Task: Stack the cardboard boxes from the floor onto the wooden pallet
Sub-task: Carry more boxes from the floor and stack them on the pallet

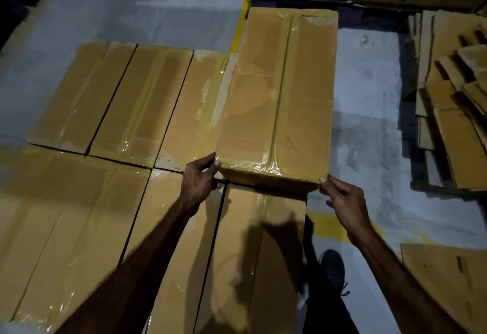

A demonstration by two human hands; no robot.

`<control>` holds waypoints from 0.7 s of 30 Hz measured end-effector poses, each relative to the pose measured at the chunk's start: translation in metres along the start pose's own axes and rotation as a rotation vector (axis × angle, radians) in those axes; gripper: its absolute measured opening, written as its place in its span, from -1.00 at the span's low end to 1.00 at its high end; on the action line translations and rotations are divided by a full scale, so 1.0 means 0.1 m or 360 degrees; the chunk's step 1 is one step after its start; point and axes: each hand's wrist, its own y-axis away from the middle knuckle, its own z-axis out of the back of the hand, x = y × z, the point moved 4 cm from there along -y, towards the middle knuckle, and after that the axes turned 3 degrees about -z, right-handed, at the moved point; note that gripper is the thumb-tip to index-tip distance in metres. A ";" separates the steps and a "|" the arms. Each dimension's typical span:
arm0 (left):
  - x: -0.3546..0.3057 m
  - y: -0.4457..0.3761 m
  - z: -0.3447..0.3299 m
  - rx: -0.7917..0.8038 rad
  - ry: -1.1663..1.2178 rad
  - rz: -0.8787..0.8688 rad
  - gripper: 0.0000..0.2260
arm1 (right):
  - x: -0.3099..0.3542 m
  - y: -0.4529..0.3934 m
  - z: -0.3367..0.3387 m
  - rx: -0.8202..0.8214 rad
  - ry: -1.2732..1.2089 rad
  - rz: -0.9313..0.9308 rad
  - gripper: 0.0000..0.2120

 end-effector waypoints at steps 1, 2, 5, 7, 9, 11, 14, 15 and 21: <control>-0.01 0.01 0.00 -0.0006 0.0006 0.0004 -0.67 | 0.00 0.01 0.00 0.0005 0.0005 0.0007 -0.59; -0.02 0.01 0.01 -0.0012 0.0010 0.0009 -0.67 | 0.00 0.02 0.00 0.0009 0.0007 0.0011 -0.59; -0.07 0.03 0.00 -0.0009 0.0009 0.0008 -0.67 | -0.01 0.03 0.01 0.0014 -0.0004 0.0005 -0.59; -0.09 0.04 0.00 -0.0006 -0.0002 0.0000 -0.67 | -0.01 0.04 0.01 0.0023 -0.0016 0.0003 -0.62; -0.09 0.04 0.01 -0.0013 -0.0036 -0.0012 -0.65 | 0.00 0.06 0.00 0.0031 -0.0011 0.0003 -0.65; -0.10 0.05 0.02 -0.0018 -0.0051 -0.0018 -0.64 | -0.01 0.07 0.00 0.0025 -0.0003 0.0007 -0.64; -0.09 0.05 0.03 -0.0021 -0.0049 -0.0032 -0.65 | -0.02 0.09 0.00 0.0016 -0.0007 0.0004 -0.61; -0.09 0.05 0.03 -0.0011 -0.0051 -0.0040 -0.65 | -0.03 0.09 0.00 0.0006 -0.0003 0.0003 -0.60; -0.03 0.02 0.04 0.0026 -0.0109 -0.0060 -0.66 | -0.07 0.08 -0.01 -0.0045 0.0022 -0.0017 -0.70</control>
